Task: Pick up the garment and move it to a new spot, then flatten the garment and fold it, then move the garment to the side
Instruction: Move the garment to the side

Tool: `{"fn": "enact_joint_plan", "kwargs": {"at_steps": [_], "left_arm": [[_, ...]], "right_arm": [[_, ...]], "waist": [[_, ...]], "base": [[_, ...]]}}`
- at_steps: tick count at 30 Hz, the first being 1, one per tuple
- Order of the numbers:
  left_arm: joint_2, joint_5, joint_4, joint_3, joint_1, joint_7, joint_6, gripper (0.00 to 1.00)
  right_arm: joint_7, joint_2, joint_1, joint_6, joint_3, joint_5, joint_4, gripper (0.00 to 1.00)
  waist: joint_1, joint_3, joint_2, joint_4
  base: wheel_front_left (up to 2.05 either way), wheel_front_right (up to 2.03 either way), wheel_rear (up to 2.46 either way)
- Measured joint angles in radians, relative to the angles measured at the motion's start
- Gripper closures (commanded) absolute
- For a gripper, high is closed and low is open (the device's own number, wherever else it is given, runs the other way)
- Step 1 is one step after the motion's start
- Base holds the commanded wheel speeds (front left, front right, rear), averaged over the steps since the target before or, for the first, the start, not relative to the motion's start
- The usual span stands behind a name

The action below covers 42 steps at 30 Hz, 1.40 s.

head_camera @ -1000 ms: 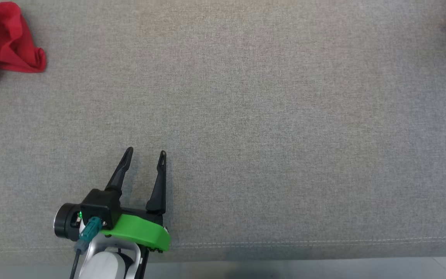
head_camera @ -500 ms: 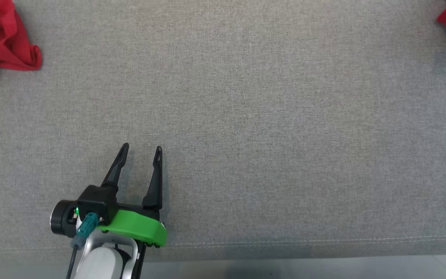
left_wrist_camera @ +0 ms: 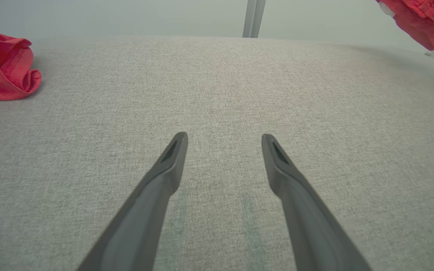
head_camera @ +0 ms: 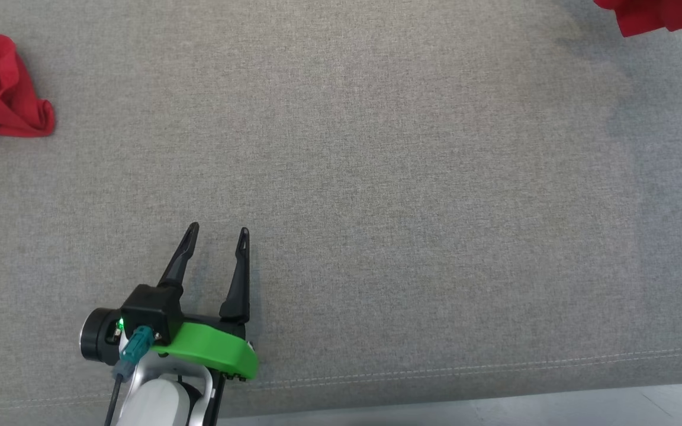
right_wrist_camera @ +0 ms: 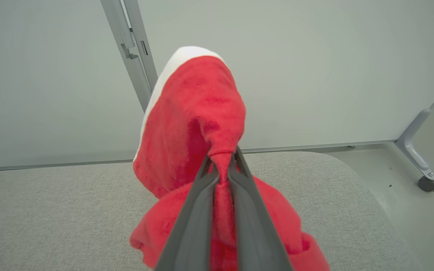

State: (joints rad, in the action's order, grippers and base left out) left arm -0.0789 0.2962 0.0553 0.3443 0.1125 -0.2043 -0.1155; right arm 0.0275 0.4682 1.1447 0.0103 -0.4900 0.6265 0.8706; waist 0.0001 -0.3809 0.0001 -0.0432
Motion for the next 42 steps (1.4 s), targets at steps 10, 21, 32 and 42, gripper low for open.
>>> {"fn": "enact_joint_plan", "kwargs": {"at_steps": [10,21,32,42], "left_arm": [[0.001,0.000,-0.010,0.010,0.000,0.010,0.001,0.00],[0.000,0.000,-0.010,0.002,0.000,0.010,0.001,0.00],[-0.006,-0.002,-0.034,0.002,0.001,0.019,0.001,0.00],[-0.008,-0.010,-0.040,0.003,0.005,0.021,0.001,0.00]], "right_arm": [[0.035,-0.004,-0.003,-0.014,0.024,0.048,0.041,1.00],[0.030,-0.041,-0.002,-0.026,0.019,0.051,0.054,1.00],[0.046,0.026,-0.002,0.001,0.016,0.037,0.118,1.00],[0.020,0.097,0.010,0.037,-0.024,-0.047,0.153,1.00]], "waist": [[0.0000,-0.022,0.0000,-0.014],[0.0000,-0.030,0.0000,-0.014],[0.0000,-0.069,0.0000,-0.010],[0.0000,-0.111,0.0000,-0.012]], "base": [[0.00,0.00,0.00],[0.00,0.00,0.00],[0.00,0.00,0.00],[0.00,0.00,0.00]]}}
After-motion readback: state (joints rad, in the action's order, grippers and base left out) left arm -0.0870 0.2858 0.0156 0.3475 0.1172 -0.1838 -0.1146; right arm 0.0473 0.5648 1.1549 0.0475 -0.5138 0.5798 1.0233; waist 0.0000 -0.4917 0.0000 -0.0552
